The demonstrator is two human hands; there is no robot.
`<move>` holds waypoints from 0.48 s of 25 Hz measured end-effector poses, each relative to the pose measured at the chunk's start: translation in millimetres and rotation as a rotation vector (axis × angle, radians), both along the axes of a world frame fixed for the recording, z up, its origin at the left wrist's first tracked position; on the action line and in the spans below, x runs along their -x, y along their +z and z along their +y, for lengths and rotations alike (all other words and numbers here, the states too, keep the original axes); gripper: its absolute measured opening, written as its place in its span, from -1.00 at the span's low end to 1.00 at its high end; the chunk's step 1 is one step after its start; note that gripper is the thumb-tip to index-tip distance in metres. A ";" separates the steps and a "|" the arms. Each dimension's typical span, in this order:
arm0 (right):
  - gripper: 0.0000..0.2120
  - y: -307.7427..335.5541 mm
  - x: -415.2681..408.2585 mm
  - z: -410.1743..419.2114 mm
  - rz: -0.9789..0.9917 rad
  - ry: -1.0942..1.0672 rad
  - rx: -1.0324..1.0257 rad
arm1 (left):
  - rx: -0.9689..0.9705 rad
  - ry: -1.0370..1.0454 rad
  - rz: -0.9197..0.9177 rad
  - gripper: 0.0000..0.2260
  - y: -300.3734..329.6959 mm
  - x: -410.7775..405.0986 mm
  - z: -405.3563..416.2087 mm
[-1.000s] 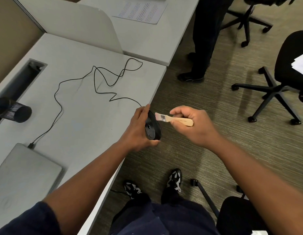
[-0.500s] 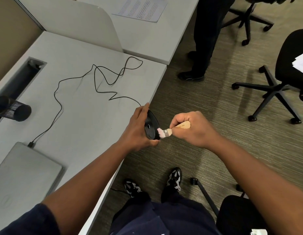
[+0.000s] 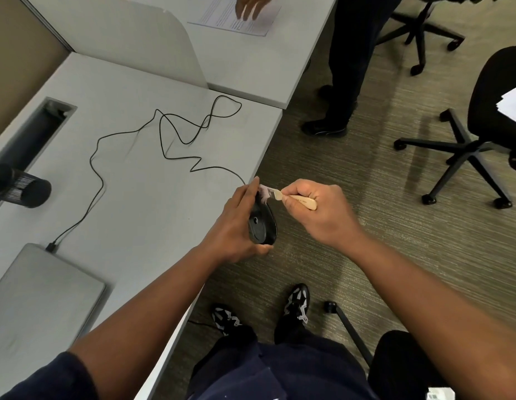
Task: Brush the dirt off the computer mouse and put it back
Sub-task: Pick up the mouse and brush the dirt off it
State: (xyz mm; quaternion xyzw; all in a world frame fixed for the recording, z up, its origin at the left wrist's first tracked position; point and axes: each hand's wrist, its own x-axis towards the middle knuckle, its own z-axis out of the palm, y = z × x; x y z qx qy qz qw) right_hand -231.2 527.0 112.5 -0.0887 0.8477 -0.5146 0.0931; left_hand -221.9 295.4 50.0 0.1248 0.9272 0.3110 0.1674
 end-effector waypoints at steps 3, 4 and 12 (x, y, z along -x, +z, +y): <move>-0.87 0.7 -1.3 2.6 -0.068 0.044 -0.062 | -0.013 0.046 -0.004 0.30 -1.4 1.7 -1.5; -0.87 1.0 -1.8 4.0 -0.085 0.060 -0.079 | -0.021 0.060 -0.004 0.30 -1.5 2.5 -2.1; -0.92 9.1 -9.1 13.1 -0.224 0.202 -0.096 | -0.030 0.101 0.003 0.29 2.1 7.3 -2.7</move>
